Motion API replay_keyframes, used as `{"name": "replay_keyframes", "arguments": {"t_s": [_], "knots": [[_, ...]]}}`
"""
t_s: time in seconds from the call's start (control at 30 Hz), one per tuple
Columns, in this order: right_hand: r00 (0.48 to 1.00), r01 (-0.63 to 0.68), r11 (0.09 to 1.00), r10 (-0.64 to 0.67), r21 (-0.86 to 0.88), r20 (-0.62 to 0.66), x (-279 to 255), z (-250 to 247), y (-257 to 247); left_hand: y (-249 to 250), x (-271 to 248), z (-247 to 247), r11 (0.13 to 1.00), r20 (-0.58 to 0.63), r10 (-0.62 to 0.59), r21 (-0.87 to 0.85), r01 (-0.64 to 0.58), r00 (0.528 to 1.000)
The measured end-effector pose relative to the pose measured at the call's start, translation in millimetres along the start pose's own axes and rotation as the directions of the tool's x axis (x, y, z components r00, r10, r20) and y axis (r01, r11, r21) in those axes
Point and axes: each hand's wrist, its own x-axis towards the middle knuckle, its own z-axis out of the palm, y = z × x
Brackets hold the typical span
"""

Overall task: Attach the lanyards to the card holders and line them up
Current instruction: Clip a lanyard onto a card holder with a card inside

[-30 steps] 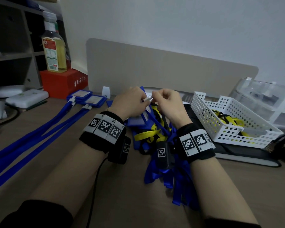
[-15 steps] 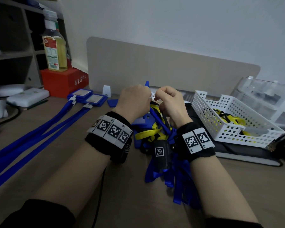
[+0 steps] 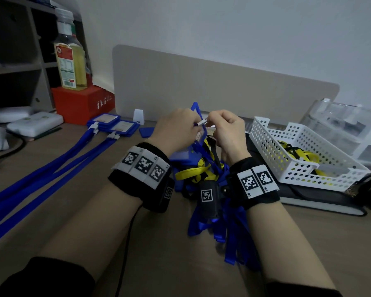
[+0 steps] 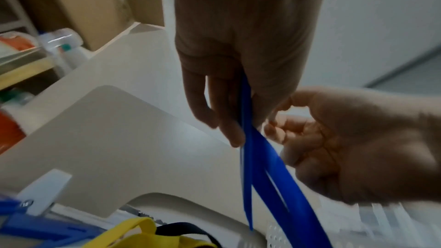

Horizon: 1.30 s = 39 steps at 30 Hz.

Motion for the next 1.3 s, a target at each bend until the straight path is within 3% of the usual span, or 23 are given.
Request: {"name": "replay_keyframes", "arguments": {"t_s": [0.07,0.17,0.33,0.47,0.6,0.83,1.07,1.3], "knots": [[1.000,0.021,0.999,-0.021,-0.025,-0.019,2.9,-1.6,2.8,-5.7,-1.2,-8.5,0.976,0.021,-0.033,-0.216,0.037,0.999],[0.997,0.061,0.996,-0.064,-0.072,-0.037,6.9,-5.9,7.8,-17.2,-0.1,-20.4,0.874,-0.003,-0.156,-0.467,0.136,0.988],[0.993,0.119,0.988,-0.117,-0.100,0.027,8.9,-5.2,14.8,-28.7,1.3,-27.9,0.740,-0.071,-0.296,-0.647,0.182,0.953],[0.987,0.158,0.982,-0.158,-0.103,0.004,12.2,-8.3,16.1,-33.7,0.5,-33.7,0.639,-0.092,-0.387,-0.744,0.195,0.917],[0.982,0.186,0.977,-0.185,-0.105,0.027,14.4,-6.9,20.6,-33.4,-1.2,-38.3,0.589,-0.066,-0.388,-0.784,0.193,0.919],[0.975,0.214,0.974,-0.218,0.068,0.051,18.2,-6.4,28.2,-24.9,-0.5,-32.6,0.616,-0.056,-0.353,-0.765,0.186,0.934],[0.962,0.265,0.963,-0.267,0.042,0.048,17.2,-3.3,28.6,-27.5,1.5,-30.3,0.610,-0.097,-0.418,-0.767,0.200,0.903],[0.961,0.271,0.961,-0.273,0.062,0.042,14.7,-4.7,27.2,-25.9,0.7,-31.4,0.591,-0.075,-0.423,-0.778,0.212,0.903]]}}
